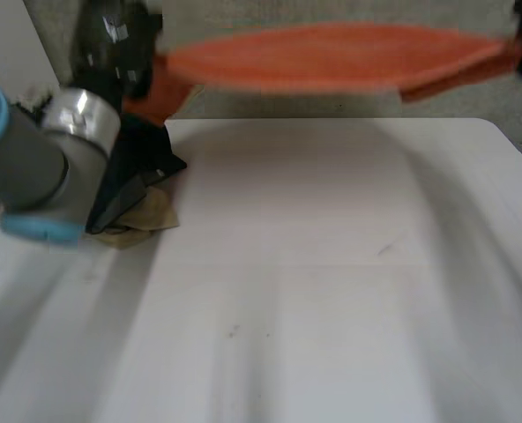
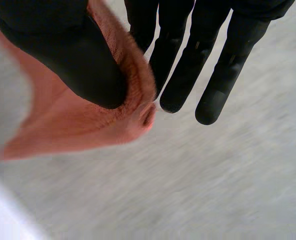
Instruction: Fold the laundry.
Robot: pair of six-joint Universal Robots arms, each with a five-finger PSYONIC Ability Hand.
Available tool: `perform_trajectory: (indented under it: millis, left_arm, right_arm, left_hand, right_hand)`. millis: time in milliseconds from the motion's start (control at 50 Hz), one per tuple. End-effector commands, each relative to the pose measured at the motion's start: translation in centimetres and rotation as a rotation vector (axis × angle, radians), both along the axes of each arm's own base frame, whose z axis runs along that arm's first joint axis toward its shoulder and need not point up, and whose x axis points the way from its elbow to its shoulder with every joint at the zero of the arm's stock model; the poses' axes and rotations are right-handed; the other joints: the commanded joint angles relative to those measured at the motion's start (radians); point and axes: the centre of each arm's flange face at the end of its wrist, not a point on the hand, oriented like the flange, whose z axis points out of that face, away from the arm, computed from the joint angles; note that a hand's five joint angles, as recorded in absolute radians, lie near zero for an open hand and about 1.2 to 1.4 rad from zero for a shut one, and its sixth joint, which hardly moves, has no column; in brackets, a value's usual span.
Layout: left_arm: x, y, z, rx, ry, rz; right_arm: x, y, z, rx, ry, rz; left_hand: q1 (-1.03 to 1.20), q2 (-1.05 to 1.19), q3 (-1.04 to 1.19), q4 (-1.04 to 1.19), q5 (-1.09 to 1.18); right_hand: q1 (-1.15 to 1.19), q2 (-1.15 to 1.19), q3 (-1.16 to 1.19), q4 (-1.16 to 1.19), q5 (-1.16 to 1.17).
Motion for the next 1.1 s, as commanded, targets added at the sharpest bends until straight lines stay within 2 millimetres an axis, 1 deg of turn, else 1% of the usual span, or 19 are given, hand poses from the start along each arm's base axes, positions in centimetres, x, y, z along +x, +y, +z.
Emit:
perform_trajectory:
  millis: [20, 60, 80, 120, 140, 160, 200, 240, 280, 320, 360, 580, 680, 780, 960, 1100]
  left_arm:
    - [1.5, 3.5, -9.2, 0.284, -0.113, -0.002]
    - [1.9, 4.6, -11.9, 0.361, -0.142, -0.004]
    - [2.0, 4.9, -12.8, 0.386, -0.151, -0.004]
    - [2.3, 5.1, -14.7, 0.435, -0.169, -0.004]
    - [2.5, 5.2, -16.4, 0.47, -0.184, -0.008]
    - [2.5, 5.2, -17.1, 0.487, -0.188, -0.01]
    - [3.0, 5.0, -18.5, 0.524, -0.198, -0.007]
    - [3.4, 4.8, -19.0, 0.541, -0.201, -0.007]
    - [3.8, 4.4, -19.2, 0.546, -0.199, -0.017]
    - [4.1, 4.1, -19.1, 0.547, -0.196, -0.026]
    - [4.7, 3.6, -19.1, 0.549, -0.193, -0.028]
    - [7.5, 2.2, -18.3, 0.548, -0.167, 0.018]
    - [8.2, 2.0, -18.1, 0.548, -0.164, -0.04]
    - [9.0, 1.9, -18.4, 0.579, -0.162, -0.076]
    - [9.3, 1.7, -18.4, 0.583, -0.16, -0.081]
    - [9.6, 1.2, -18.4, 0.579, -0.157, -0.074]
  right_arm:
    - [0.0, 3.6, -9.0, 0.393, 0.066, 0.085]
    - [-0.2, 4.4, -10.6, 0.453, 0.072, 0.092]
    - [-0.4, 5.0, -12.0, 0.498, 0.085, 0.096]
    - [-0.7, 5.4, -13.2, 0.533, 0.086, 0.099]
    - [-1.0, 5.5, -13.6, 0.547, 0.086, 0.096]
    - [-1.3, 5.6, -14.5, 0.571, 0.085, 0.094]
    - [-1.5, 5.5, -15.2, 0.593, 0.085, 0.09]
    - [-1.7, 5.4, -15.6, 0.604, 0.083, 0.084]
    - [-1.9, 5.2, -15.6, 0.603, 0.082, 0.08]
    - [-2.1, 5.1, -15.5, 0.6, 0.08, 0.074]
    - [-2.3, 5.0, -15.5, 0.6, 0.078, 0.069]
    - [-2.5, 4.9, -15.8, 0.608, 0.077, 0.062]
    - [-2.6, 4.8, -16.0, 0.613, 0.075, 0.058]
    - [-2.6, 4.8, -16.2, 0.617, 0.077, 0.058]
    - [-2.6, 4.8, -16.7, 0.629, 0.078, 0.06]
    - [-2.4, 4.9, -17.0, 0.634, 0.102, 0.059]
  left_hand:
    - [0.237, 0.198, 0.202, 0.195, 0.25]
    - [0.237, 0.198, 0.202, 0.195, 0.25]
    - [0.237, 0.198, 0.202, 0.195, 0.25]
    - [0.237, 0.198, 0.202, 0.195, 0.25]
    - [0.237, 0.198, 0.202, 0.195, 0.25]
    - [0.237, 0.198, 0.202, 0.195, 0.25]
    - [0.237, 0.198, 0.202, 0.195, 0.25]
    - [-0.006, -0.044, -0.04, -0.047, 0.008]
    - [-0.217, -0.256, -0.251, -0.259, -0.204]
    - [-0.32, -0.359, -0.354, -0.362, -0.307]
    - [-0.47, -0.508, -0.504, -0.512, -0.457]
    - [-0.471, -0.509, -0.505, -0.512, -0.457]
    - [-0.435, -0.474, -0.47, -0.477, -0.422]
    - [-0.453, -0.492, -0.487, -0.495, -0.44]
    - [-0.494, -0.533, -0.528, -0.536, -0.481]
    - [-0.497, -0.536, -0.531, -0.539, -0.484]
  right_hand:
    - [0.261, 0.211, 0.2, 0.194, 0.208]
    - [0.261, 0.211, 0.2, 0.194, 0.208]
    - [0.261, 0.211, 0.2, 0.194, 0.208]
    - [0.261, 0.211, 0.2, 0.194, 0.208]
    - [0.261, 0.211, 0.2, 0.194, 0.208]
    - [0.261, 0.211, 0.2, 0.194, 0.208]
    - [0.261, 0.211, 0.2, 0.194, 0.208]
    - [0.261, 0.211, 0.2, 0.194, 0.208]
    - [0.261, 0.211, 0.2, 0.194, 0.208]
    - [0.261, 0.211, 0.2, 0.194, 0.208]
    - [0.261, 0.211, 0.2, 0.194, 0.208]
    - [0.261, 0.211, 0.2, 0.194, 0.208]
    - [0.261, 0.211, 0.2, 0.194, 0.208]
    - [0.261, 0.211, 0.2, 0.194, 0.208]
    - [0.261, 0.211, 0.2, 0.194, 0.208]
    - [0.261, 0.211, 0.2, 0.194, 0.208]
